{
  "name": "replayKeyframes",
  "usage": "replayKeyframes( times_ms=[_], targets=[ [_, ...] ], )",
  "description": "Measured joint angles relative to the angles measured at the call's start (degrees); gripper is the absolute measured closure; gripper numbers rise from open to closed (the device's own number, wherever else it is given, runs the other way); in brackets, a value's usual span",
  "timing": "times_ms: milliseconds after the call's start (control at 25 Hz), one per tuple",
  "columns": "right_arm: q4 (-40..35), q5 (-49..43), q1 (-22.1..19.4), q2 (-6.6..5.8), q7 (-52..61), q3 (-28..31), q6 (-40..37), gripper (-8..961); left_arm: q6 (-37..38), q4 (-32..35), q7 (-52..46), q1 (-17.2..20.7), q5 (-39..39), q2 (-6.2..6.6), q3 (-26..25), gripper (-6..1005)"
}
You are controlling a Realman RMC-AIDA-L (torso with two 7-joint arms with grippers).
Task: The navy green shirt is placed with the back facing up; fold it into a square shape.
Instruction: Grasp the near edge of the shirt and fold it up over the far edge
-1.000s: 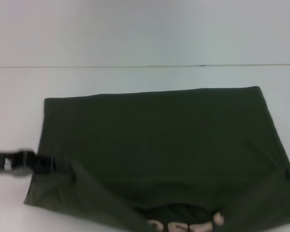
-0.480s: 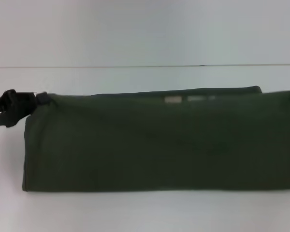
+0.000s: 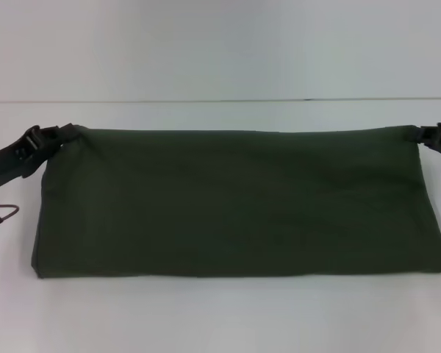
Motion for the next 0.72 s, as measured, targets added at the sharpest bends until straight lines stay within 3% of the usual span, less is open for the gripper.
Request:
replayKeyframes(
  times_ms=[440,720],
  targets=[
    [2.52,7.83,1.43,2.45,-7.21,-0.01,7.6,923,-8.03,-0.32,6.25,-3.08,-3.68,-2.27,0.2,966],
    [5.61,9.06,2.91,3.88,-12.09,-0.02,14.39,920,-15.71,-0.39,12.71,-6.05,-5.85,-5.17,0.21,957]
  ],
)
